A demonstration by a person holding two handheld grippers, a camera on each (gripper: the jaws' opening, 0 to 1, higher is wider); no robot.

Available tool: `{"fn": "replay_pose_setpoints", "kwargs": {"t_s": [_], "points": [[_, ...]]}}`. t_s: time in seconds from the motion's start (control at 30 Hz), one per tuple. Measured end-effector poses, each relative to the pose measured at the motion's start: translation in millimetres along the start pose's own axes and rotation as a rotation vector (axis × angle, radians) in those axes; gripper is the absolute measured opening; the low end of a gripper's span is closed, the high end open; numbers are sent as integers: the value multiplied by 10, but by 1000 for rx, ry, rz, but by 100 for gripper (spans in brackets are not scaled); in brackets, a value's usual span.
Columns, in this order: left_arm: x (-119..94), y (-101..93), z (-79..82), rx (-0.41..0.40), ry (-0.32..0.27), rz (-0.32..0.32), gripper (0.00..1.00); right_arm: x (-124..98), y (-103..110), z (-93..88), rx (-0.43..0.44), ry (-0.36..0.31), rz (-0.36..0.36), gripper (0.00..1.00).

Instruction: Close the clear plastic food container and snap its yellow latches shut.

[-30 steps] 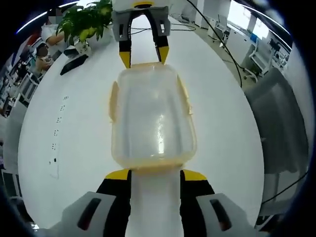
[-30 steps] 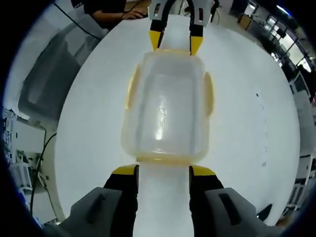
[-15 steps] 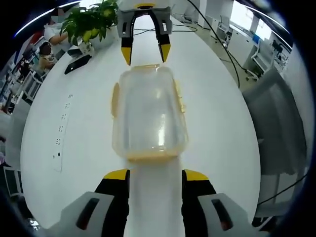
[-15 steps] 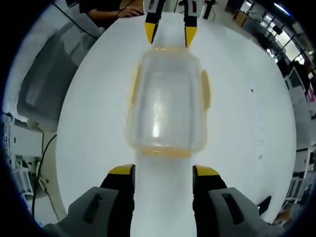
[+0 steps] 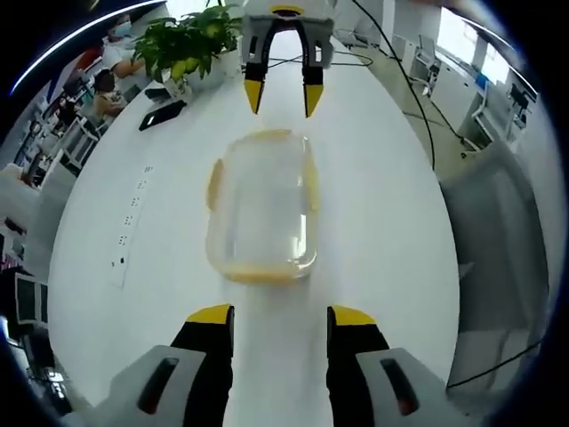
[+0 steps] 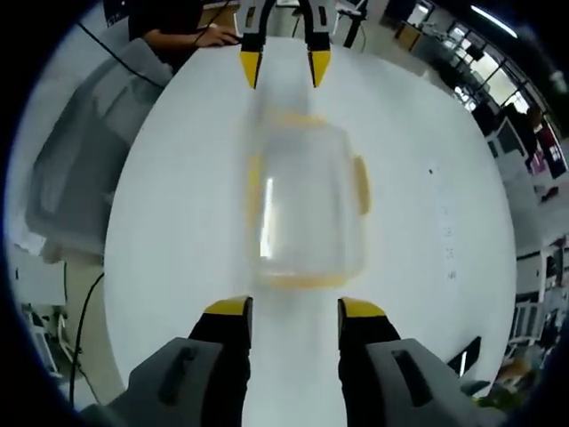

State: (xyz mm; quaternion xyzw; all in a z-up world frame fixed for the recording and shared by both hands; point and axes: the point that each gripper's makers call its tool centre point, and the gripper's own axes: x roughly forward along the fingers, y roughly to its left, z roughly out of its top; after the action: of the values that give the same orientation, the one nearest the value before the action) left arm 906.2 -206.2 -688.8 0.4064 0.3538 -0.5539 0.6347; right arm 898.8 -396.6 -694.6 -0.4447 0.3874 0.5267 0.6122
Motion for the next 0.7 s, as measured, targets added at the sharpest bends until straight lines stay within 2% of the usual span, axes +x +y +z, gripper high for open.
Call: {"fn": "replay_pose_setpoints", "kwargs": {"t_s": [0.17,0.27,0.4,0.5,0.57,0.6,0.7], "points": [[-13,-11,38,-58,-1,48,35,-52,-43,12,25,-28,-60,30],[-15,27,62,-113,-21,82,34,-85,-96,26,72,-62,-96,26],[-3,78,168,-263,-108,113,32,-97,-145,89,184,-147,-135,24],[12,133,201,-380,-160,144,29,-108,-219,140,315,-231,-195,23],[19,189,241,-472,-218,170,29,-122,-253,174,392,-284,-216,23],[28,209,256,-531,-251,175,29,-137,-289,182,458,-320,-238,23],[59,247,289,-705,-346,165,29,-162,-378,201,587,-405,-285,20]]}}
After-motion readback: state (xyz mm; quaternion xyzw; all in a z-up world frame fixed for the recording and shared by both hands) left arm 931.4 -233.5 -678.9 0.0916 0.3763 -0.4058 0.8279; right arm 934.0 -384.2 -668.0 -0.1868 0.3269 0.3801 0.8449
